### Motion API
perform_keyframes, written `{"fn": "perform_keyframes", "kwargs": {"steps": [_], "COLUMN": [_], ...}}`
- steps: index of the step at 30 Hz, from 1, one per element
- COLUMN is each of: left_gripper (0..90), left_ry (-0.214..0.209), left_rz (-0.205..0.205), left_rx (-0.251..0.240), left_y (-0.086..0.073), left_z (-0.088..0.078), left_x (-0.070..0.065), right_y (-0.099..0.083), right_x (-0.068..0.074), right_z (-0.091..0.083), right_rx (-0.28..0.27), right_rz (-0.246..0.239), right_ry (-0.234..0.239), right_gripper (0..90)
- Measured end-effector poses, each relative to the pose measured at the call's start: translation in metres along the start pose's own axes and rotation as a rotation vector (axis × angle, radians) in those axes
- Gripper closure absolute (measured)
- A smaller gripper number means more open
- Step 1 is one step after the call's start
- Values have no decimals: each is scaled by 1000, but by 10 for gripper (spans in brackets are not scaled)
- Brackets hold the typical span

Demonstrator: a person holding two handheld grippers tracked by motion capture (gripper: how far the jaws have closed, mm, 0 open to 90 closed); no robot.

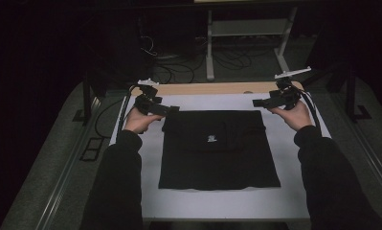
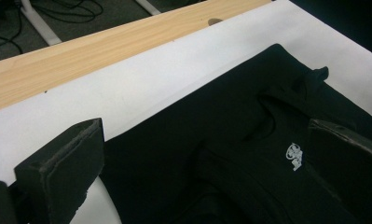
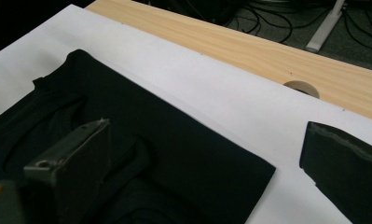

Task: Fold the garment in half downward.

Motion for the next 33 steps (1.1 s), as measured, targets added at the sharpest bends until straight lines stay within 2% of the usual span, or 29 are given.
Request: {"fn": "perform_keyframes", "kwargs": {"steps": [5,8,13,15,19,23,28,33], "left_gripper": [0,0,0,0,0,0,0,0], "left_ry": [-2,-18,-43,-55,-67,-81,-111,-115], "left_rz": [21,32,38,28,35,33,12,-2], "left_rx": [-8,13,21,21,35,26,32,28], "left_y": [0,-1,-3,-4,-7,-10,-15,-20], "left_z": [2,6,14,17,23,29,37,44], "left_x": [-7,-11,-18,-20,-22,-24,-24,-22], "right_y": [-1,0,-1,-2,-4,-7,-10,-15], "right_x": [6,11,21,25,31,37,44,51], "right_z": [0,2,8,11,17,24,33,43], "right_rx": [8,7,14,20,31,46,60,77], "right_rz": [-9,-18,-36,-41,-50,-63,-72,-73], "right_ry": [20,37,53,60,70,79,97,118], "right_gripper": [14,14,14,14,14,14,14,14]}}
Point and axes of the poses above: each handheld gripper's, and its own axes: z roughly forward along the jaws, y roughly out of its top, x roughly to its left, the point moved 9 cm from there along z, roughly forward along the jaws, and after that the axes turned 2 degrees about -y, right-handed, at the moved point
